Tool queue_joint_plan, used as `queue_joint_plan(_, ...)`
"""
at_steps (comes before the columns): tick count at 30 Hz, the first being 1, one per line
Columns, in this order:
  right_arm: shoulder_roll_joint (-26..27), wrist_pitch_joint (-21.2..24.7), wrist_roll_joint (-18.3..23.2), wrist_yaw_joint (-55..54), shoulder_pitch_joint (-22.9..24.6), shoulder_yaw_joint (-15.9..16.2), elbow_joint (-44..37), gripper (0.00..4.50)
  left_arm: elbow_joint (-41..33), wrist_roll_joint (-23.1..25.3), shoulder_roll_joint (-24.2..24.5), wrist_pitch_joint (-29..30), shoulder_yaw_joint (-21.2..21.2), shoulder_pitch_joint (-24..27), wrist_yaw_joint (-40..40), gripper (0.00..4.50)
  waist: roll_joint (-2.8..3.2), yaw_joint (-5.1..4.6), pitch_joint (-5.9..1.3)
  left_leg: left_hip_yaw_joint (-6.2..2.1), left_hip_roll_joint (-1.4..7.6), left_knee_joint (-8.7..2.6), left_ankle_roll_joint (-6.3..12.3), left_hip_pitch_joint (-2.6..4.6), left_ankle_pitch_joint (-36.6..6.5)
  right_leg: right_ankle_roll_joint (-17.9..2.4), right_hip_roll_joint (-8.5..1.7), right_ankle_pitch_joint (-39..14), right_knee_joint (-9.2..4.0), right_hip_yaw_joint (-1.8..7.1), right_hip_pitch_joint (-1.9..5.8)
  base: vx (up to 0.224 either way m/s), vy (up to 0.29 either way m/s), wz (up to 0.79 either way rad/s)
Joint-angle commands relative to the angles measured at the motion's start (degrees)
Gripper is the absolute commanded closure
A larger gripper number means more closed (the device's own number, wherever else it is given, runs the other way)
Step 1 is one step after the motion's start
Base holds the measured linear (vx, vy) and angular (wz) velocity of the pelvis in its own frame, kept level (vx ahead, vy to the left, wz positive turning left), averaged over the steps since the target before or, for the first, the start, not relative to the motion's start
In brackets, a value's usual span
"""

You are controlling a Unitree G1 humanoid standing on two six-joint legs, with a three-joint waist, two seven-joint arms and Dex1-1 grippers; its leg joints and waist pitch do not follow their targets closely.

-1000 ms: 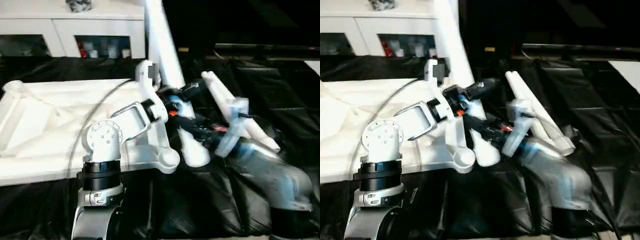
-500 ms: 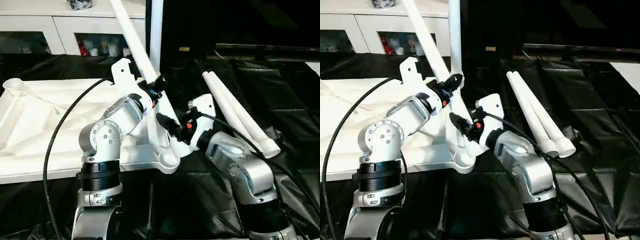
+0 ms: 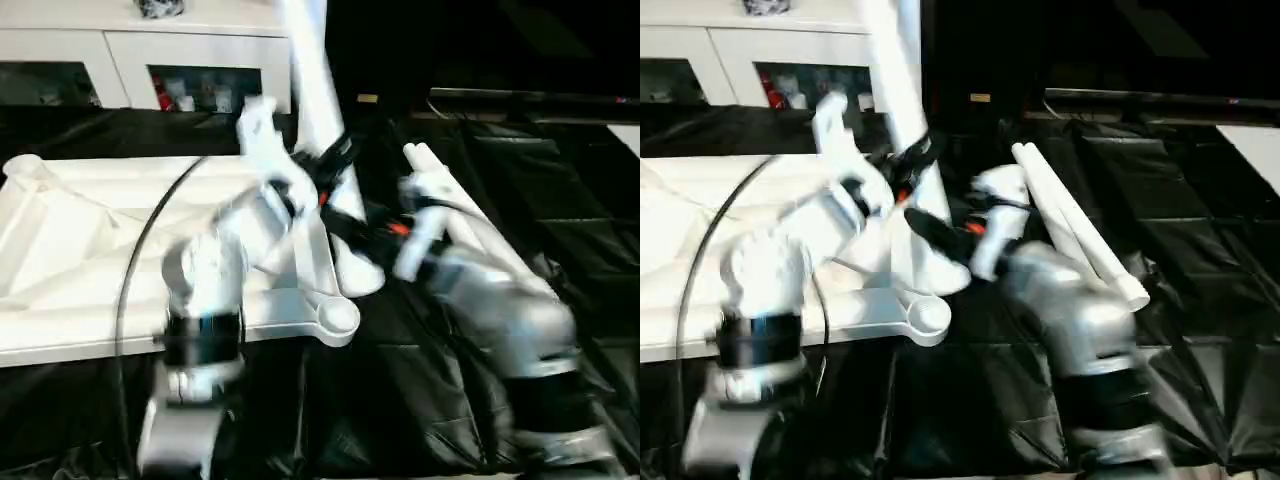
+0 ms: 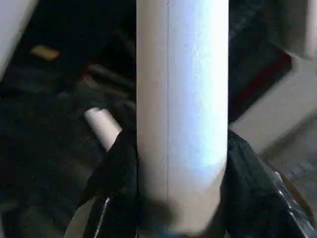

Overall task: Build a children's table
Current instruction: Pick table leg

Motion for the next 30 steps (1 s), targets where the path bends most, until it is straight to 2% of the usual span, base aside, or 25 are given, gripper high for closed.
queue_joint_plan(1, -1.9, 1.5, 1.7, 3.8, -1.8, -0.7, 1.2, 1.30, 0.9, -1.1, 1.1, 0.9, -0.9, -1.7, -3.2, 2.64, -0.92, 0.11, -4.51, -1.85, 3.83, -3.47, 1.82, 1.77, -3.2, -12.2, -5.29, 3.8, -3.46, 2.52, 2.23, 0.000, 0.000, 0.00)
queue_joint_plan(2, -4.1, 1.0, 1.0, 6.9, -2.9, 0.0, 2.9, 1.11, 2.2, -1.2, 2.4, 0.6, -0.7, -2.7, -5.0, 2.65, -1.07, 0.14, -4.46, -1.73, 3.94, -3.37, 1.74, 1.86, -2.9, -12.6, -5.33, 3.6, -3.50, 2.57, 2.13, 0.000, 0.000, 0.00)
queue_joint_plan(3, -4.8, 0.9, 0.7, 7.8, -3.3, 0.4, 3.6, 1.11, 2.5, -1.3, 2.8, 0.2, -0.7, -2.9, -6.1, 2.65, -1.03, 0.10, -4.44, -1.72, 3.80, -3.33, 1.77, 1.80, -2.8, -12.8, -5.24, 3.5, -3.49, 2.52, 2.17, 0.000, 0.000, 0.00)
queue_joint_plan(5, -5.4, 0.5, 0.3, 8.9, -3.7, 0.8, 4.4, 1.02, 2.4, -1.9, 3.1, 0.0, -0.7, -3.0, -7.9, 2.65, -1.11, 0.15, -4.44, -1.68, 3.94, -3.35, 1.79, 1.88, -2.6, -13.1, -5.31, 3.6, -3.47, 2.54, 2.20, 0.000, 0.000, 0.00)
queue_joint_plan(6, -5.9, 0.5, 0.4, 9.9, -4.3, 0.7, 5.3, 0.92, 1.9, -2.5, 3.4, 0.3, -0.8, -3.0, -9.9, 2.65, -0.95, 0.22, -4.50, -1.72, 3.97, -3.29, 1.86, 1.93, -2.4, -13.5, -5.37, 4.0, -3.32, 2.53, 2.14, 0.000, 0.000, 0.00)
queue_joint_plan(8, -6.1, 0.6, 0.5, 10.3, -4.6, 0.6, 5.8, 0.69, 1.6, -2.9, 3.6, 0.4, -0.8, -2.9, -10.8, 2.65, -1.16, 0.25, -4.61, -1.66, 4.04, -3.22, 2.27, 1.98, -1.8, -14.6, -5.37, 5.6, -3.14, 2.48, 2.18, 0.000, 0.000, 0.00)
queue_joint_plan(9, -6.2, 0.9, 1.0, 11.0, -4.9, 0.4, 6.2, 0.64, 1.2, -3.1, 3.9, 0.7, -1.2, -2.7, -11.9, 2.65, -1.15, 0.29, -4.63, -1.66, 4.07, -3.19, 2.38, 1.98, -1.6, -14.8, -5.38, 6.1, -3.05, 2.49, 2.19, 0.000, 0.000, 0.00)
queue_joint_plan(11, -7.2, 2.6, 3.3, 13.5, -5.8, -0.5, 7.3, 0.58, 0.3, -3.4, 5.2, 0.5, -3.1, -1.8, -15.5, 2.65, -0.64, 0.43, -4.72, -1.64, 4.05, -3.13, 2.48, 2.15, -2.1, -15.5, -5.32, 6.3, -3.10, 2.46, 2.13, 0.000, 0.000, 0.00)
queue_joint_plan(12, -8.4, 4.7, 5.6, 16.5, -6.3, -1.2, 8.1, 0.43, -0.4, -3.9, 6.0, 0.6, -4.3, -1.3, -17.9, 2.66, -0.69, 0.50, -4.70, -1.62, 4.13, -3.14, 2.35, 2.16, -2.2, -15.6, -5.32, 6.5, -3.06, 2.47, 2.13, 0.000, 0.000, 0.00)
queue_joint_plan(16, -10.4, 6.9, 8.0, 21.8, -6.9, -1.0, 8.9, 0.11, -2.2, -5.6, 7.2, 1.7, -6.4, -0.7, -22.4, 2.66, -0.73, 0.72, -4.64, -1.59, 4.13, -3.19, 2.12, 2.11, -3.3, -15.8, -5.36, 5.4, -3.09, 2.38, 2.28, 0.000, 0.000, 0.00)
queue_joint_plan(23, -12.7, 7.5, 7.1, 27.9, -8.1, 2.0, 10.7, 0.00, -3.7, -5.8, 8.2, 2.7, -8.9, 0.2, -26.5, 2.66, -0.85, 0.51, -4.48, -1.55, 4.17, -3.25, 1.12, 2.11, -4.9, -15.8, -5.44, 1.8, -3.38, 2.43, 2.27, 0.000, 0.000, 0.00)
queue_joint_plan(24, -12.9, 7.5, 7.1, 28.5, -8.2, 2.5, 10.8, 0.00, -3.7, -5.7, 8.5, 2.7, -9.4, 0.2, -26.9, 2.66, -1.02, 0.52, -4.47, -1.54, 4.19, -3.25, 1.07, 2.09, -5.1, -15.6, -5.49, 1.4, -3.48, 2.46, 2.29, 0.000, 0.000, 0.00)
queue_joint_plan(28, -13.6, 7.5, 6.6, 30.0, -8.5, 3.8, 11.0, 0.00, -3.7, -5.6, 8.9, 2.7, -10.2, 0.4, -27.6, 2.66, -1.00, 0.54, -4.55, -1.60, 4.22, -3.23, 1.02, 2.11, -4.3, -15.6, -5.38, 2.2, -3.27, 2.41, 2.24, 0.000, 0.000, 0.00)
queue_joint_plan(30, -14.2, 7.2, 5.6, 31.4, -8.8, 5.2, 11.3, 0.30, -3.6, -5.3, 9.2, 2.5, -10.7, 0.5, -28.0, 2.66, -1.00, 0.59, -4.64, -1.54, 4.18, -3.10, 1.27, 2.11, -3.7, -16.0, -5.41, 3.2, -3.15, 2.40, 2.23, 0.000, 0.000, 0.00)
